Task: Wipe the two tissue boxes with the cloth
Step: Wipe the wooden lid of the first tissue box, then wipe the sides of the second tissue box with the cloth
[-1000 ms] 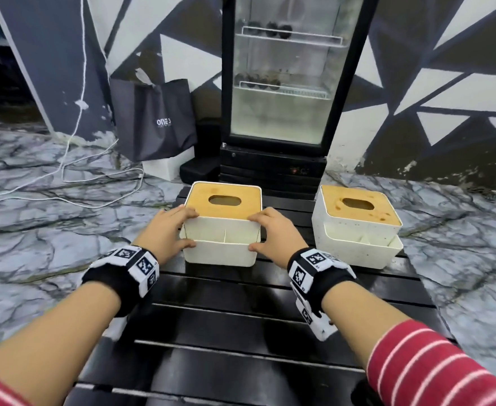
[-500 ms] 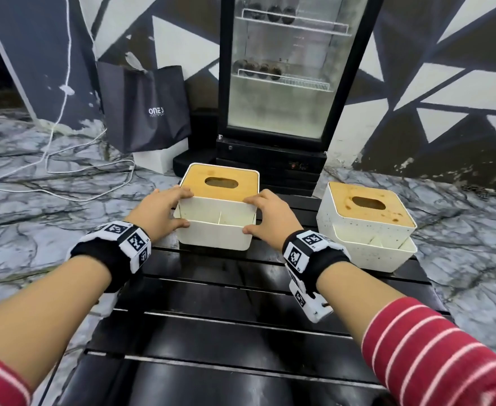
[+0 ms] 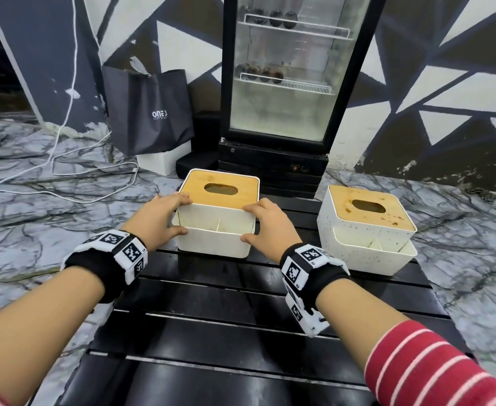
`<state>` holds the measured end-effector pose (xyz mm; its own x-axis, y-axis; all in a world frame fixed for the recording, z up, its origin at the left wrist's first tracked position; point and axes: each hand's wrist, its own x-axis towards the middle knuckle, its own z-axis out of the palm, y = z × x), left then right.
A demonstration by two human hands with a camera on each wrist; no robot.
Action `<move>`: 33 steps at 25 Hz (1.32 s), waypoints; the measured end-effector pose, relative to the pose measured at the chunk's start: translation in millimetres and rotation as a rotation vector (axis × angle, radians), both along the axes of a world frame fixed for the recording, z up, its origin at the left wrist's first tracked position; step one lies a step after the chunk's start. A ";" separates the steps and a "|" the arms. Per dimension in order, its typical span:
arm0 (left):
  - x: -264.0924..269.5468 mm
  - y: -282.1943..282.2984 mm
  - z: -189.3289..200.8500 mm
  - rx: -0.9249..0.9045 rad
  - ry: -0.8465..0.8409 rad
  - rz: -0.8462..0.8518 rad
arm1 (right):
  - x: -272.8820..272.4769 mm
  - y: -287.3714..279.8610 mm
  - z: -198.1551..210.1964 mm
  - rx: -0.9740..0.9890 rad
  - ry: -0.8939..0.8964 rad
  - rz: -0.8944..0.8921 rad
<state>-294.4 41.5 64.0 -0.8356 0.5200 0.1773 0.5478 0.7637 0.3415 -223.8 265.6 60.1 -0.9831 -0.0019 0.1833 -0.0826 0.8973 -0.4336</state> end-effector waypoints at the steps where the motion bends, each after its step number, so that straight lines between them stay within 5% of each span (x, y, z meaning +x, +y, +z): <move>1: -0.2 0.2 -0.7 -0.012 0.002 0.000 | 0.4 -0.3 -1.1 -0.005 0.001 -0.002; 15: 13.0 28.6 17.0 -0.265 0.071 0.046 | 26.4 39.0 22.2 -0.150 -0.073 0.013; 27: 73.8 204.8 16.4 -0.214 0.042 -0.292 | 102.3 198.5 25.0 0.012 -0.140 -0.310; 33: 80.6 260.9 4.4 -0.222 0.096 -0.338 | 108.1 233.5 9.4 0.050 -0.150 -0.295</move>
